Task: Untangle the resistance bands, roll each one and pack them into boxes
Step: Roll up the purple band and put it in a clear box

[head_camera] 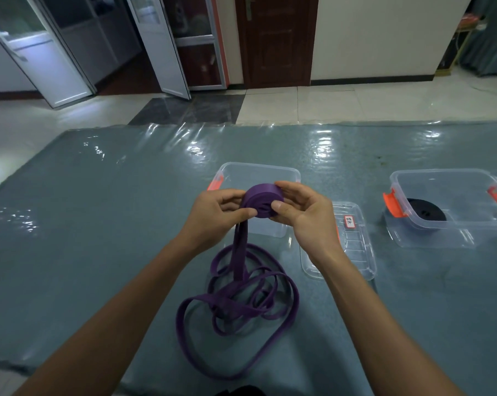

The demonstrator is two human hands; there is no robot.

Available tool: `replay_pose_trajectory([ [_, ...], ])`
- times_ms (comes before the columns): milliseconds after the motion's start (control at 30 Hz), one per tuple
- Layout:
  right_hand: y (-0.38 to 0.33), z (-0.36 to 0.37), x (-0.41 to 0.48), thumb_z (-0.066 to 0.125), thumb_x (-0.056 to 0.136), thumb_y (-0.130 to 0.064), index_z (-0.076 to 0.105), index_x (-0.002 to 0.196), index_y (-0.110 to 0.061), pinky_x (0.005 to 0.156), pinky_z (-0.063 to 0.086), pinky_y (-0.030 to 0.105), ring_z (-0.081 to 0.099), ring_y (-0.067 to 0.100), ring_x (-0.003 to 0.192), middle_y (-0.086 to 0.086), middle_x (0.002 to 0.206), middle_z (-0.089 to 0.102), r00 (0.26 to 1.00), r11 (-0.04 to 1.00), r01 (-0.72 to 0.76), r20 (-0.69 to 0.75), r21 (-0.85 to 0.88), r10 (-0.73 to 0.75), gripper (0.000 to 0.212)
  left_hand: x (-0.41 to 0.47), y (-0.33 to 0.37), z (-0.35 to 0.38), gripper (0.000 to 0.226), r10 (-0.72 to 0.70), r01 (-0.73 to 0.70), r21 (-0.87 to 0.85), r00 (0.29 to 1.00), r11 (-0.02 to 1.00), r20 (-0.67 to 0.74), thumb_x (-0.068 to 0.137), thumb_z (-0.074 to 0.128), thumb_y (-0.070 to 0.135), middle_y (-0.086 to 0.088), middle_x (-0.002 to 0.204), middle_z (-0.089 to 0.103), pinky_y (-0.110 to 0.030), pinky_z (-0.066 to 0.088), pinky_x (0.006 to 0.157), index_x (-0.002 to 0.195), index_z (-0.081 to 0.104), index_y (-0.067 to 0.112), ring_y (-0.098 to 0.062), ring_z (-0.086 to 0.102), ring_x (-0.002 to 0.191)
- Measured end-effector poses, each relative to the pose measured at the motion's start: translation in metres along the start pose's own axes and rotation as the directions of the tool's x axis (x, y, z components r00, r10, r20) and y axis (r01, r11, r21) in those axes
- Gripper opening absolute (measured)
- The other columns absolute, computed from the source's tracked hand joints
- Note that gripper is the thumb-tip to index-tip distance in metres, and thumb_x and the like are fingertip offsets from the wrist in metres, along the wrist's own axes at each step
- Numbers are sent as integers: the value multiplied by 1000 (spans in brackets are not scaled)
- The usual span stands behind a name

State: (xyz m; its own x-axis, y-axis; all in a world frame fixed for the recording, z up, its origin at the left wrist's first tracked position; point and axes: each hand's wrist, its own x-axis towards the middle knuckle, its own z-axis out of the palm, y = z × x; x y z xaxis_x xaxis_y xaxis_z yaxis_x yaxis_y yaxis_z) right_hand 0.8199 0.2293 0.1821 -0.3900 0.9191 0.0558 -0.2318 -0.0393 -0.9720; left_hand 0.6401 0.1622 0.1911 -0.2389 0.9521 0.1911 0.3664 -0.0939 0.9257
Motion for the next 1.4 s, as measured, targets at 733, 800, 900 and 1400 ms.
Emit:
replay_pose_trajectory([
  [733,112,104,51,54,96,-23,71,109,-21,77,52,38,68,28,93,3,94,75,955,592,202,290,-780,56,21,31,64,-130,27,176,-169,49,943,984,-284,86,72,1,7,92,77,-24,55,83,112,73,9,-8,72,86],
  [800,103,107,59,53,97,-21,70,107,-20,67,49,40,67,34,80,8,81,72,962,524,265,258,-809,-88,20,27,64,-148,28,188,-181,52,934,982,-304,86,73,1,2,95,76,-23,55,83,114,72,4,-8,72,86],
  [900,72,113,74,56,96,-13,70,120,-16,65,49,38,65,31,71,9,76,71,944,549,274,113,-790,-310,28,24,64,-173,30,198,-201,30,916,979,-349,86,73,1,1,95,76,-22,56,82,116,70,6,-7,72,83],
  [1400,85,165,26,67,92,-22,60,137,-23,94,42,19,60,12,117,-5,129,65,976,518,176,217,-837,20,45,28,23,-207,30,167,-213,-167,953,963,-254,85,73,-3,3,94,77,-36,58,90,112,71,11,-16,73,90],
])
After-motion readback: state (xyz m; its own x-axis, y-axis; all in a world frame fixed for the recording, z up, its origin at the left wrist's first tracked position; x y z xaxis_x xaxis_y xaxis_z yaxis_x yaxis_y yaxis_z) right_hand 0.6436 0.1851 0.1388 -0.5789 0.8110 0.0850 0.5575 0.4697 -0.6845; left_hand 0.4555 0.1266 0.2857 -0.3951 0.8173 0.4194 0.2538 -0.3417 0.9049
